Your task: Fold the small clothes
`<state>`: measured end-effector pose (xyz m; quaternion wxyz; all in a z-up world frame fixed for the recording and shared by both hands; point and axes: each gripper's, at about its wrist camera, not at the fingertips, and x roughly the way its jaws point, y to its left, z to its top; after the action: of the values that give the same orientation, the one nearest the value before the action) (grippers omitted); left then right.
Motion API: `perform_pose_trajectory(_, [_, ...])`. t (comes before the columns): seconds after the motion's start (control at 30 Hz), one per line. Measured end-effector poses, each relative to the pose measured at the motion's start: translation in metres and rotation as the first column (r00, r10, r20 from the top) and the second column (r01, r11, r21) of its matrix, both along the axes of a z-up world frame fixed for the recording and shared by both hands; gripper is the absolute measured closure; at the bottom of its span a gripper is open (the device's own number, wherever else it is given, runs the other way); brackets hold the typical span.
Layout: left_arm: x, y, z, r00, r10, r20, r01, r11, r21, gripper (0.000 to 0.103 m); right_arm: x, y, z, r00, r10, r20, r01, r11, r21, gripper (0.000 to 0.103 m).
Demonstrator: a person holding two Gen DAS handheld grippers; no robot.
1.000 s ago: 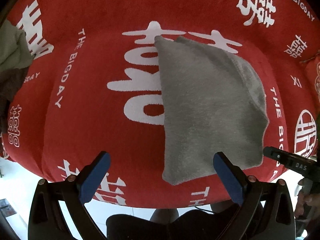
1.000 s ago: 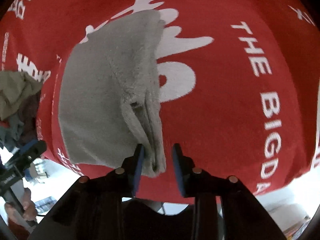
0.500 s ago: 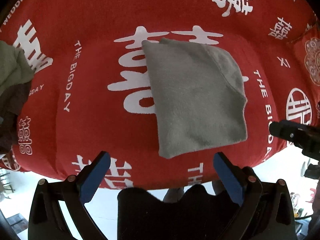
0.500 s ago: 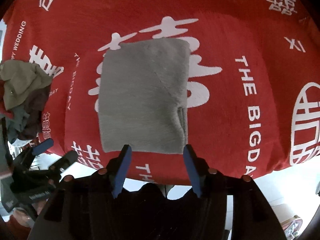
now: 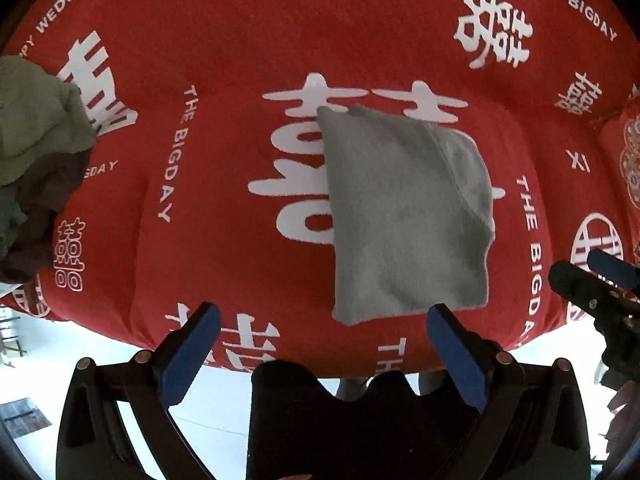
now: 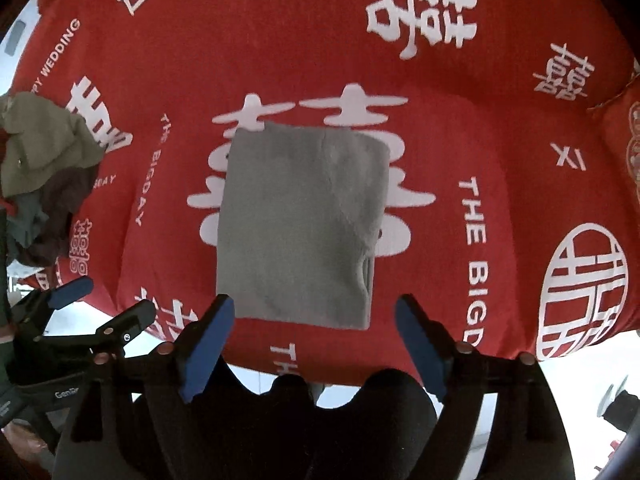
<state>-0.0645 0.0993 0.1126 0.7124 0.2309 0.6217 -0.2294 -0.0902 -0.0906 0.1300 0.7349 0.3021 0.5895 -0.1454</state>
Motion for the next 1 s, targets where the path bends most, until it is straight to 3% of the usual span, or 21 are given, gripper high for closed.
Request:
perform_pose_trajectory(0.5, [0.002, -0.006, 0.004, 1.000, 0.008, -0.001, -0.008, 1.000, 0.028, 0.000, 0.012, -0.007, -0.002, 0.992, -0.015, -0.129, 0.013, 1.000, -0.012, 0.018])
perform_pose_trajectory(1.0, [0.004, -0.008, 0.006, 1.000, 0.017, 0.018, -0.018, 0.999, 0.038, 0.000, 0.015, -0.009, -0.004, 0.987, -0.020, -0.161, 0.017, 1.000, -0.024, 0.018])
